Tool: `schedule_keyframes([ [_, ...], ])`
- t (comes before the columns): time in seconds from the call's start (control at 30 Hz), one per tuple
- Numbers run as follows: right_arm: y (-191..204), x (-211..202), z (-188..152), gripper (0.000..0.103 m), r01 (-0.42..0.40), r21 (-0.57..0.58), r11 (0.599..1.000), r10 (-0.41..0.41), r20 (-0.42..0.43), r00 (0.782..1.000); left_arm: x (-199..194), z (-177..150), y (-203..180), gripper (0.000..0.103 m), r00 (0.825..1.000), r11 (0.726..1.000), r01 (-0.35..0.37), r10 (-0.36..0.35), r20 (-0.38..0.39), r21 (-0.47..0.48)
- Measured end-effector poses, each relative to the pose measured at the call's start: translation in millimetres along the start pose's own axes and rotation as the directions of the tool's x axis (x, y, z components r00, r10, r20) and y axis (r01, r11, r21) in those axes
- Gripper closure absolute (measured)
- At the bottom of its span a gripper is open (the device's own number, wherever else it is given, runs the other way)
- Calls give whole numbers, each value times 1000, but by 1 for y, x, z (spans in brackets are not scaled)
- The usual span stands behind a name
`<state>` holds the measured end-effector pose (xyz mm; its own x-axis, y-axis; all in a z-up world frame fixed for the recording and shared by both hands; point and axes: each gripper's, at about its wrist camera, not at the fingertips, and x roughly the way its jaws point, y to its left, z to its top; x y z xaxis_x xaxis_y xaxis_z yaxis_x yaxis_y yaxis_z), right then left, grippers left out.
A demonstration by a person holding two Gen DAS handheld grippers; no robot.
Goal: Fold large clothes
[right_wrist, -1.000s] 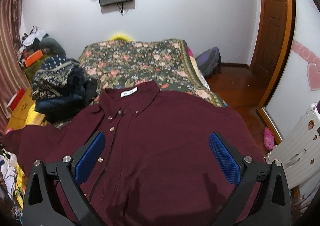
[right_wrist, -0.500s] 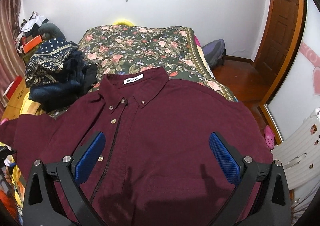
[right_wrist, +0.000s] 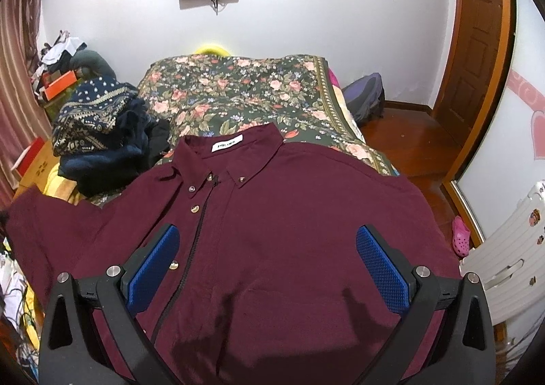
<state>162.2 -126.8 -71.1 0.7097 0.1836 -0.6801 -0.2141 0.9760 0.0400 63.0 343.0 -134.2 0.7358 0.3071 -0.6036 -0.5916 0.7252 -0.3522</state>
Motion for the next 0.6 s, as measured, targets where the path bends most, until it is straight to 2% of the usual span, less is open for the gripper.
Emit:
schedule_keyframes([
  [0.13, -9, -8, -1, 0, -6, 15, 1000, 6, 26, 1000, -35, 0, -65, 101, 992, 987, 108, -115, 55, 118],
  [0.27, -17, -12, -4, 0, -13, 27, 1000, 12, 39, 999, -54, -15, -120, 101, 974, 952, 206, -221, 43, 227],
  [0.37, -22, -15, -6, 0, -15, 30, 999, 14, 47, 999, -58, -36, -162, 101, 956, 906, 281, -293, -12, 317],
  [0.4, -23, -16, -7, 0, -15, 30, 999, 13, 51, 999, -55, -46, -180, 101, 947, 883, 315, -318, -52, 349],
  [0.5, -27, -17, -10, 0, -14, 32, 999, 12, 54, 998, -41, -78, -215, 101, 922, 836, 387, -350, -165, 390],
  [0.6, -31, -19, -14, 0, -16, 37, 999, 14, 54, 998, -18, -117, -245, 101, 883, 793, 456, -346, -317, 404],
])
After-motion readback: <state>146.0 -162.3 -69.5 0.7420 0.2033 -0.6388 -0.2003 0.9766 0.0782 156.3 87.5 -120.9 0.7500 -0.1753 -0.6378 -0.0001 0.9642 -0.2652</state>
